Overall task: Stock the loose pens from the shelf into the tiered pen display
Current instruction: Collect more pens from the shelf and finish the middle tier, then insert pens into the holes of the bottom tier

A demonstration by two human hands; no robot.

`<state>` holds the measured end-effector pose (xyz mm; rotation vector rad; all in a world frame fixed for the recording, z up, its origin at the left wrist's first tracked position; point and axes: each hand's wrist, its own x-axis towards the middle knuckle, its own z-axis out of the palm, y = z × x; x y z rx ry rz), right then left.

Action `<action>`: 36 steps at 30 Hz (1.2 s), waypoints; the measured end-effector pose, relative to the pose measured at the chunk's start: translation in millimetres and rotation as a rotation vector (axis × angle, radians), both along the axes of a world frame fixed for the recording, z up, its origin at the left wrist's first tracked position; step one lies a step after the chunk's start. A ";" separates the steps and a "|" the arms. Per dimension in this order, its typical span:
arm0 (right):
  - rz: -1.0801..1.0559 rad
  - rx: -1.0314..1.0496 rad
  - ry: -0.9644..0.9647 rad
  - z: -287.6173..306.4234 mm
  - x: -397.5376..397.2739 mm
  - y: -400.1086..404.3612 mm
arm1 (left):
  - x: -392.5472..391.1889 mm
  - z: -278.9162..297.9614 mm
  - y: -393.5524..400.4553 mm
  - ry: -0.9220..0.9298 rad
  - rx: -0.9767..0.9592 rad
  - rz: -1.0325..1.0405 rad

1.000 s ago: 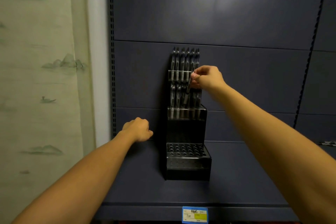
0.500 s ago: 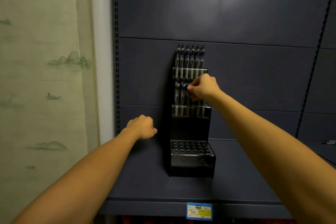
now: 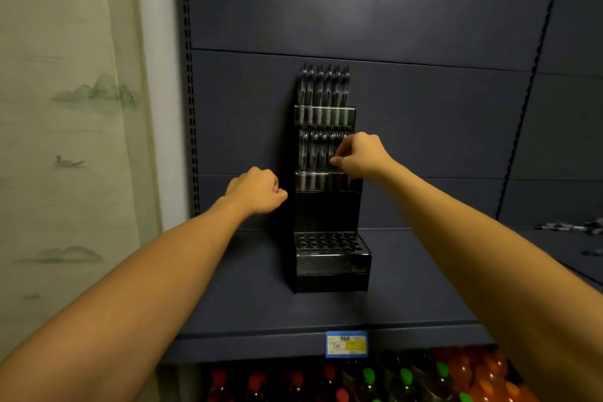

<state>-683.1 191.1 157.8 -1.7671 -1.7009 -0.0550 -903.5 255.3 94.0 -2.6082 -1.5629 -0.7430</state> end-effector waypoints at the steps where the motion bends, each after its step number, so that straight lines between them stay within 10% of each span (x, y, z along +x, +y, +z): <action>1: -0.006 0.006 -0.007 -1.8 2.3 -4.2 | 3.1 4.0 -3.7 -0.019 0.023 -0.019; 12: -0.160 -0.053 -0.170 -35.0 50.1 -62.3 | 70.7 24.3 -49.0 -0.056 0.368 -0.294; 36: -0.543 -0.424 -0.200 -132.0 404.1 -304.2 | 481.2 -68.3 -179.1 0.281 0.039 -0.623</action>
